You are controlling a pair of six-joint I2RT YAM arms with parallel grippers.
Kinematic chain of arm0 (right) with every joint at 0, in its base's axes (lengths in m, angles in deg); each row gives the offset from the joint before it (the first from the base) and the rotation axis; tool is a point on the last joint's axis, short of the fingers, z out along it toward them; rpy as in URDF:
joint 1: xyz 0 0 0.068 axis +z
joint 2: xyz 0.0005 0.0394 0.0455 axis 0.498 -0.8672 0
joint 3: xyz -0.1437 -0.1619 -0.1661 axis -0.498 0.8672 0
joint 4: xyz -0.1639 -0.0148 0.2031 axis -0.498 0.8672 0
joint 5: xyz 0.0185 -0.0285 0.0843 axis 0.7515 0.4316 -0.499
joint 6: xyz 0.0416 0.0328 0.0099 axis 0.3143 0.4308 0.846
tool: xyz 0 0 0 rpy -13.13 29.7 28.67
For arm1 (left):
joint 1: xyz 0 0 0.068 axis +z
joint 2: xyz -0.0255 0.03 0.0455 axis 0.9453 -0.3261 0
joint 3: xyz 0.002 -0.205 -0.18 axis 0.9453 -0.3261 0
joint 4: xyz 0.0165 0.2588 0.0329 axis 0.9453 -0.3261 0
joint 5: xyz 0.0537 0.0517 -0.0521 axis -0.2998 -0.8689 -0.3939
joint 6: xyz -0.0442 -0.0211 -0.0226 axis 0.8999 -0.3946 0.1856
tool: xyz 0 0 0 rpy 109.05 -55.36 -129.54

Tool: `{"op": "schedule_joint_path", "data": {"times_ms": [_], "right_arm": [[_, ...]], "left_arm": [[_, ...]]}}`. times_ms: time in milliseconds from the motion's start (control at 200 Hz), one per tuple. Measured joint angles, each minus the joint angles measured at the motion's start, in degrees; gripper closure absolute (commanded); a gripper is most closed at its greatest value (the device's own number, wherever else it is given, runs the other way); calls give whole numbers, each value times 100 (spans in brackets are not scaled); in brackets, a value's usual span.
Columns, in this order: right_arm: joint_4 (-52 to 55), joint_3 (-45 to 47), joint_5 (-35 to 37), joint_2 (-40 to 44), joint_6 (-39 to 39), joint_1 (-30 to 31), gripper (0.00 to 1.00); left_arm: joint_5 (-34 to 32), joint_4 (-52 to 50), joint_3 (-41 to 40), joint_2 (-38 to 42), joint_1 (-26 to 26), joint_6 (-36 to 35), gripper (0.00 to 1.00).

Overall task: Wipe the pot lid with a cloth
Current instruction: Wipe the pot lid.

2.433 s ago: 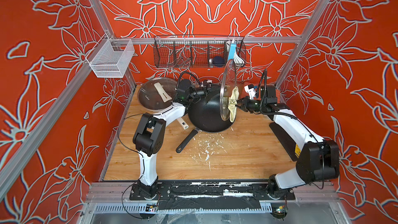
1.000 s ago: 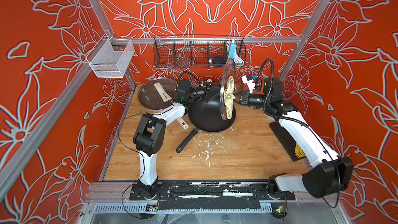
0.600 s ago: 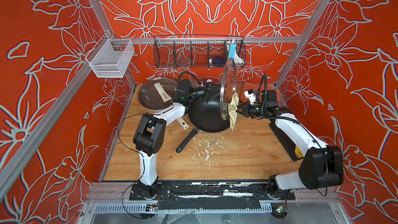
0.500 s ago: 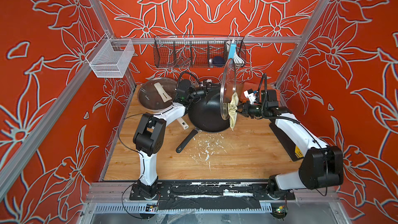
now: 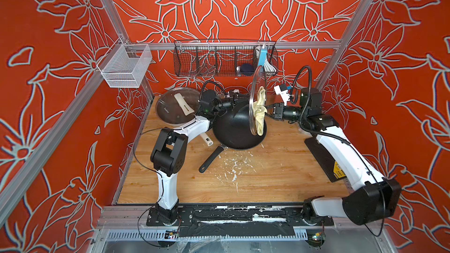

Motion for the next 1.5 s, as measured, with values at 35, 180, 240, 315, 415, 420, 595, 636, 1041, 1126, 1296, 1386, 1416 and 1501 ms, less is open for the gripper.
{"op": "schedule_joint_path", "data": {"times_ms": [35,180,240,315,415,420,595,636,1041,1126,1296,1386,1416,1501], "right_arm": [[26,114,70,-33,-22,-31,100],[247,704,407,-260,-192,-210,100],[369,863,487,-361,-267,-264,100],[435,944,503,-435,-286,-299,100],[389,920,455,-369,-275,-258,100],[389,914,446,-363,-267,-254,100],[337,411,186,-208,-179,42,100],[264,271,144,-155,-138,107,100],[37,739,433,-39,-125,2,100],[179,1016,579,-179,-195,-136,100],[258,1084,562,-236,-236,-201,100],[247,1016,507,-138,-199,-90,100],[240,955,476,-105,-166,-31,100],[153,726,363,-7,-81,138,100]], "left_arm": [[-2,0,0,0,0,2,100],[-13,0,0,0,0,2,100],[-13,-2,0,0,0,0,100],[-7,-7,0,0,0,0,100],[-9,-7,0,-7,0,2,100],[-9,-7,0,-7,0,2,100],[-17,0,0,-7,0,0,100],[-17,0,0,-7,0,0,100],[-24,0,0,-7,0,2,100],[-24,0,0,-7,-2,0,100],[-24,0,0,-17,-2,2,100],[-24,2,0,-24,-2,0,100],[-26,9,0,-28,-2,2,100],[-31,15,0,-39,0,2,100]]}}
